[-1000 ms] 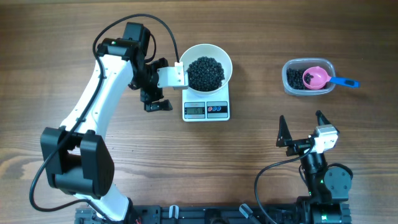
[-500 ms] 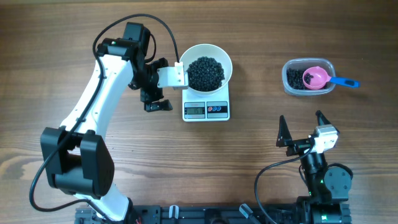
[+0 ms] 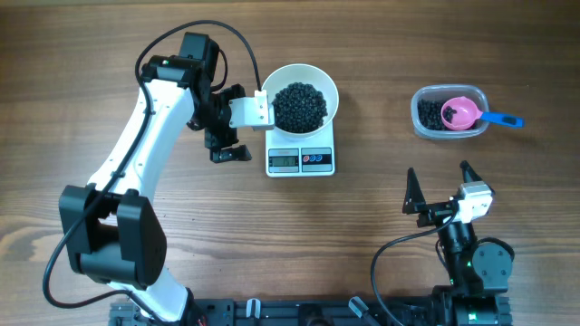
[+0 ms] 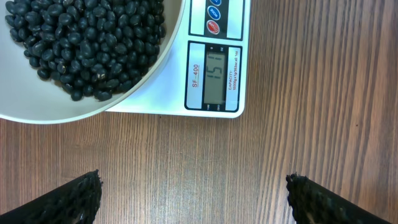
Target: Scoop item into bowl and weigh 150g on scale
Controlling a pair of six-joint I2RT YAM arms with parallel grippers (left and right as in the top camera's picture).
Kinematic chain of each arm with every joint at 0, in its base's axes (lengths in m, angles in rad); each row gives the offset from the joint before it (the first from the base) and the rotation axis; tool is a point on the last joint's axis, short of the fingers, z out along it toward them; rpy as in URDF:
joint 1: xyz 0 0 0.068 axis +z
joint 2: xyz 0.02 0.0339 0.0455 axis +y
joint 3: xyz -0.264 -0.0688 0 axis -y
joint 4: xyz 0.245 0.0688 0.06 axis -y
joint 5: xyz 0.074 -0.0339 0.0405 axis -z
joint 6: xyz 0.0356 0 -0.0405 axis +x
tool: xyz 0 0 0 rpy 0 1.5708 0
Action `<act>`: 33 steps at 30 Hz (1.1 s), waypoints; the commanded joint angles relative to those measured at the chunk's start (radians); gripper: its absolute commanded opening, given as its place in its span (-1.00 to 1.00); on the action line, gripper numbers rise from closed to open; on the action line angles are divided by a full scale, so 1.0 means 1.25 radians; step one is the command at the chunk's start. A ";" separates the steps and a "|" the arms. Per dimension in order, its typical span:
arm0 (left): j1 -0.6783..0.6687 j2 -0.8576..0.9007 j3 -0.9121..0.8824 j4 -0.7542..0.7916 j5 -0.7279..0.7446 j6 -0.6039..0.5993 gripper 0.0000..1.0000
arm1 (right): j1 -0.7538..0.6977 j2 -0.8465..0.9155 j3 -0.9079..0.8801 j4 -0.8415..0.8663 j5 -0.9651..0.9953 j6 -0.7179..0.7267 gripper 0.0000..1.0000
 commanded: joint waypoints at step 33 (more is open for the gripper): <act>0.186 -0.484 -0.044 0.435 -0.167 -1.341 1.00 | -0.004 -0.008 0.000 0.001 0.016 0.009 0.99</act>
